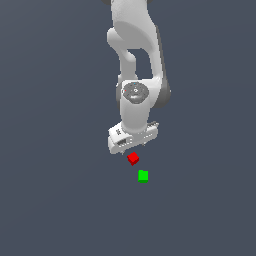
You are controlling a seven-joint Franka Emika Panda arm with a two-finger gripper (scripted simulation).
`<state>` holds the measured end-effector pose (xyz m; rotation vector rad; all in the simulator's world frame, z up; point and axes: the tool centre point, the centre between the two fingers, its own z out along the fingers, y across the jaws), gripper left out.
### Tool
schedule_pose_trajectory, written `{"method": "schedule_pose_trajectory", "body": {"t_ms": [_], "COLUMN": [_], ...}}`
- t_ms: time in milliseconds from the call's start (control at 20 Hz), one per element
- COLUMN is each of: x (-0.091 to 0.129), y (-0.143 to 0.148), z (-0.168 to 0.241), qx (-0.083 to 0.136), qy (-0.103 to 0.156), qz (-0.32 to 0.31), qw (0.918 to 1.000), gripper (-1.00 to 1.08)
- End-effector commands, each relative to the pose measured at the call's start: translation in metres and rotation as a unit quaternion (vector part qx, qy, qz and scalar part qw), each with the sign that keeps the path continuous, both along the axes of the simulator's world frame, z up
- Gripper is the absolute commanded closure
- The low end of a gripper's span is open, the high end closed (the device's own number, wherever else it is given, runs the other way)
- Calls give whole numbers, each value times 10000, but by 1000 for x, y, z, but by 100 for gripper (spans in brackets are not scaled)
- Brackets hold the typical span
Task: Stack the red cube on top of the green cube.
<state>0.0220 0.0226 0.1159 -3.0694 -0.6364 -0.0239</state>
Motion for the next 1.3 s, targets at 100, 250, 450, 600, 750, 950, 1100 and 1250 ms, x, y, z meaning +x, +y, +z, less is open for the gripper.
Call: {"method": "schedule_pose_trajectory", "body": {"t_ms": [100, 250, 450, 600, 750, 950, 1100, 1250], "x": [2, 4, 5, 5, 5, 5, 5, 4], "y": [1, 2, 3, 3, 3, 3, 3, 3], "z": [-21, -31, -41, -45, -46, -49, -59, -76], "qx": [-20, -32, -45, -52, -56, -53, -54, -55], "qy": [26, 41, 54, 60, 61, 64, 63, 63], "qz": [544, 815, 1067, 1171, 1203, 1179, 1186, 1192], "qw": [9985, 9967, 9943, 9931, 9927, 9930, 9929, 9928], "gripper": [-92, -92, -92, -92, -92, -92, -92, -92]}}
